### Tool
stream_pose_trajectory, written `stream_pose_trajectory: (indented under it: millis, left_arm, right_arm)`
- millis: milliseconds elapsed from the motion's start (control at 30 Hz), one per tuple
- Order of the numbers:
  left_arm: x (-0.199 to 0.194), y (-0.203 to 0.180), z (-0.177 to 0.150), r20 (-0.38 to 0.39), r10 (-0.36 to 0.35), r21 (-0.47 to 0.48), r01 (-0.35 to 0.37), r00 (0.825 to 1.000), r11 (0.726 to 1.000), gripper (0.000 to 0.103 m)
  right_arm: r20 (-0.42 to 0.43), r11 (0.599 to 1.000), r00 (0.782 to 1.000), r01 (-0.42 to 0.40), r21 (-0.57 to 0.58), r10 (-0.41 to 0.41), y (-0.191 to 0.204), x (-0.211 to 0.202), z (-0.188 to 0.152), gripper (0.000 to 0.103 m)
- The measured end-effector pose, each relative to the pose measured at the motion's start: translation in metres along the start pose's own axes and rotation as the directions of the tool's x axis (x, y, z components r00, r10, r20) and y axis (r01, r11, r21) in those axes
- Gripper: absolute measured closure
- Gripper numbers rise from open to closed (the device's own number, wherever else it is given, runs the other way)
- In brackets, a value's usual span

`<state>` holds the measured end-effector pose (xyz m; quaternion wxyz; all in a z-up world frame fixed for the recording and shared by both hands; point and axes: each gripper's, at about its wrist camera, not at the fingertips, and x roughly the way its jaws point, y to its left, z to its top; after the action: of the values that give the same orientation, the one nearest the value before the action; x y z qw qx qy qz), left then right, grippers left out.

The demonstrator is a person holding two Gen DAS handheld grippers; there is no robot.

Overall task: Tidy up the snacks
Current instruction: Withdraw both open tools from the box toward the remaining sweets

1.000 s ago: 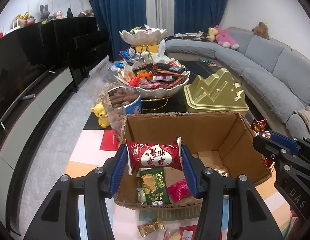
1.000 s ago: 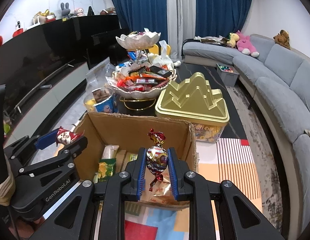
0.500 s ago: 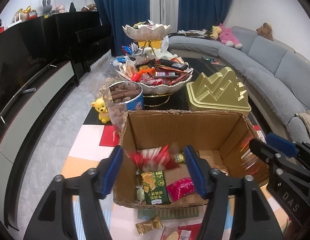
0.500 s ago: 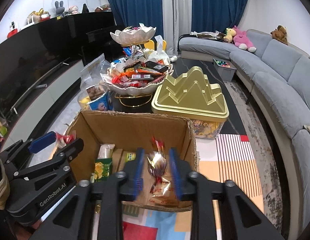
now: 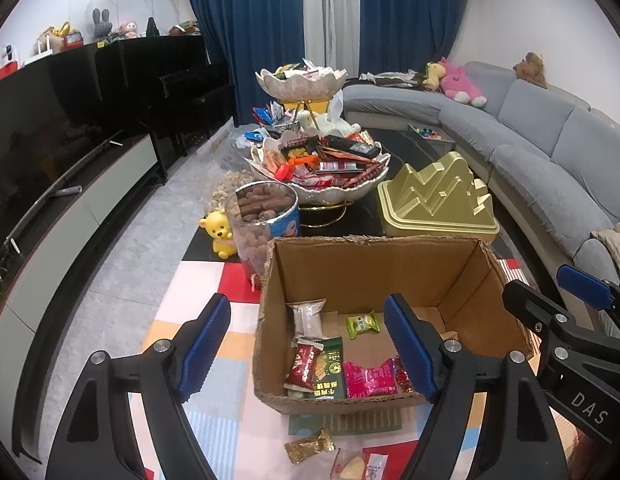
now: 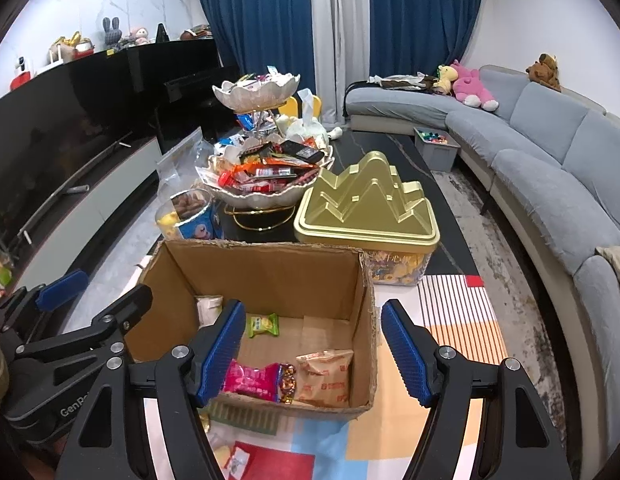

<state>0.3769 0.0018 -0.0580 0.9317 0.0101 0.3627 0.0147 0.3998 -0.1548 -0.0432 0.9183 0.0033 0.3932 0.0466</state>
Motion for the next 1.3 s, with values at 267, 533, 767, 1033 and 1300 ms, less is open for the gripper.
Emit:
stream_pose_trajectory:
  millis: [267,533,767,1033,1300]
  left_arm:
    - [-0.018,0.005,-0.002,0.023,0.008,0.002,-0.008,1.000,1.000,0.024]
    - [-0.035,0.012,-0.011,0.045,0.009,0.027,-0.010,0.999,1.000,0.024]
    - [-0.046,0.023,-0.020,0.056,0.002,0.031,-0.003,0.998,1.000,0.024]
    - [-0.051,0.039,-0.034,0.060,-0.008,0.045,0.006,0.998,0.999,0.024]
    - [-0.053,0.054,-0.052,0.060,-0.039,0.086,0.034,0.997,0.996,0.024]
  right_arm:
    - [0.024,1.000,1.000,0.001,-0.006,-0.001,0.005,-0.018,-0.001,0.032]
    - [0.043,1.000,0.999,0.011,0.007,-0.012,0.008,-0.037,-0.007,0.032]
    - [0.043,1.000,0.999,0.022,0.016,-0.023,0.019,-0.047,-0.019,0.032]
    - [0.034,0.999,0.999,0.032,0.004,-0.032,0.036,-0.052,-0.033,0.032]
    - [0.015,0.999,0.999,0.042,-0.006,-0.042,0.054,-0.053,-0.050,0.032]
